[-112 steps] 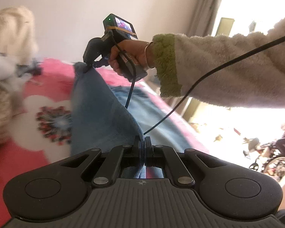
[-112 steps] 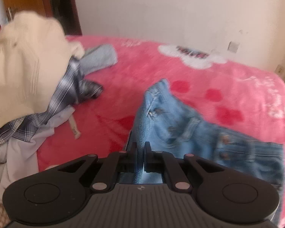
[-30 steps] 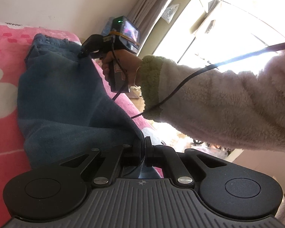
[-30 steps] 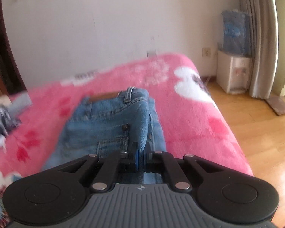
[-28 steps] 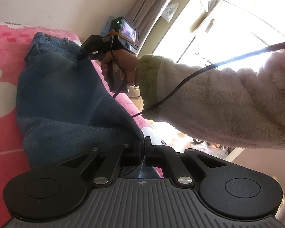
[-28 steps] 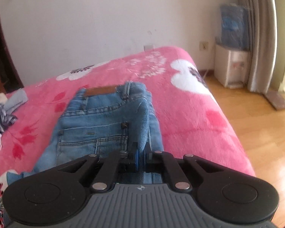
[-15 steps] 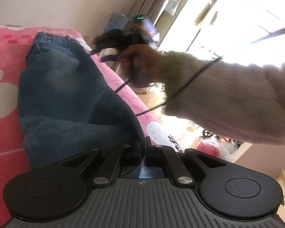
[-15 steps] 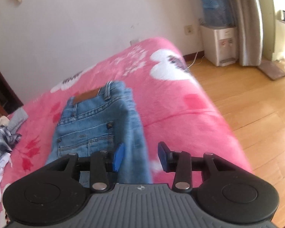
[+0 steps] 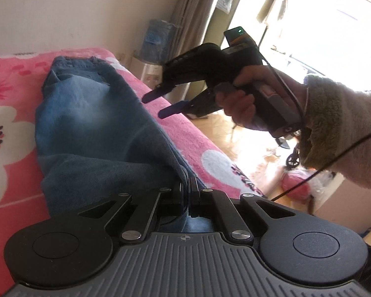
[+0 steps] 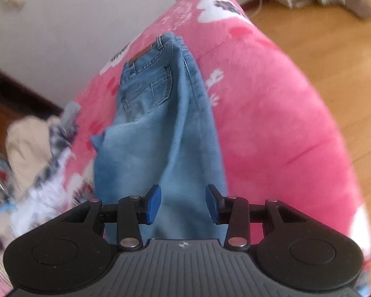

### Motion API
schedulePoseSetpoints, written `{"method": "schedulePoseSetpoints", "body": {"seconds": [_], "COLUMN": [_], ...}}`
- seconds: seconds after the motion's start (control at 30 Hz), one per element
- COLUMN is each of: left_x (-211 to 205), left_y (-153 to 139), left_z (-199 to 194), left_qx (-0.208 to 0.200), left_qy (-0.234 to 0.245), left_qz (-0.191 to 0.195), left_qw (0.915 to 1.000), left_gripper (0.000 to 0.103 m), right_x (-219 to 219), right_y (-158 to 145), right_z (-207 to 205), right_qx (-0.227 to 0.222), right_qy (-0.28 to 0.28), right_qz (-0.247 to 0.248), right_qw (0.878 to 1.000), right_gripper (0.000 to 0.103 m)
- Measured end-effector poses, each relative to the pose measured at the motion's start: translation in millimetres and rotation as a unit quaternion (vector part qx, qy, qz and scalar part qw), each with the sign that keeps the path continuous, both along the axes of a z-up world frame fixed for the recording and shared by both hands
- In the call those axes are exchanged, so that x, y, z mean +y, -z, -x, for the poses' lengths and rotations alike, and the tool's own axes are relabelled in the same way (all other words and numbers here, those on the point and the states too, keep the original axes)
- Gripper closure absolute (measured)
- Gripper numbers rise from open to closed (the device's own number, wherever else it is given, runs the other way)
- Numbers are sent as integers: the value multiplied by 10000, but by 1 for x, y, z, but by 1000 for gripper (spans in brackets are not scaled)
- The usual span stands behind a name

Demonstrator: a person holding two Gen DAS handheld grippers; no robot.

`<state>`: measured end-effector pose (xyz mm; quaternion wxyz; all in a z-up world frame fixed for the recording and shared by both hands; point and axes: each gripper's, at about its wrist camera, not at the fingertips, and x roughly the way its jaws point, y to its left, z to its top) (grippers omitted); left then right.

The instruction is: Fold clothes

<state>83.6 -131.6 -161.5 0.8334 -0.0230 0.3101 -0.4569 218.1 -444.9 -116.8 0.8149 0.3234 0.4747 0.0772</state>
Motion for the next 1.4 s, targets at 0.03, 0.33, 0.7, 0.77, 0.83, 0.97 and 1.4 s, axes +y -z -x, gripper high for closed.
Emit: {"method": "schedulePoseSetpoints", "body": {"seconds": [0.03,0.33,0.7,0.77,0.83,0.97,1.4], "left_x": [0,-10,-24,-28,-33,-39,-36], "left_y": [0,6,2,0,1,5,2], "left_z": [1,11,7,4,2,2,12], "left_qx": [-21,-215,-40,-5,38,109,430], "left_qy": [-23,143,263,309,346,398,262], "left_qz": [-17,-288,-123,-89,-122,-246,-536], "left_qw": [10000,9993,9996,9995,9993,9988,9973], "left_gripper": [102,102,103,103,103,103,43], "right_x": [2,11,24,22,19,13,-4], "right_y": [4,12,12,6,9,18,29], "right_z": [-2,-10,-8,-6,-9,-13,-4], "right_qx": [-5,-1,-557,-684,-595,-423,-346], "right_qy": [95,347,298,259,239,224,-135], "right_qz": [-162,-360,479,568,595,583,607], "right_qw": [9998,9987,9969,9957,9962,9972,9975], "right_gripper": [60,59,101,101,101,101,92]}}
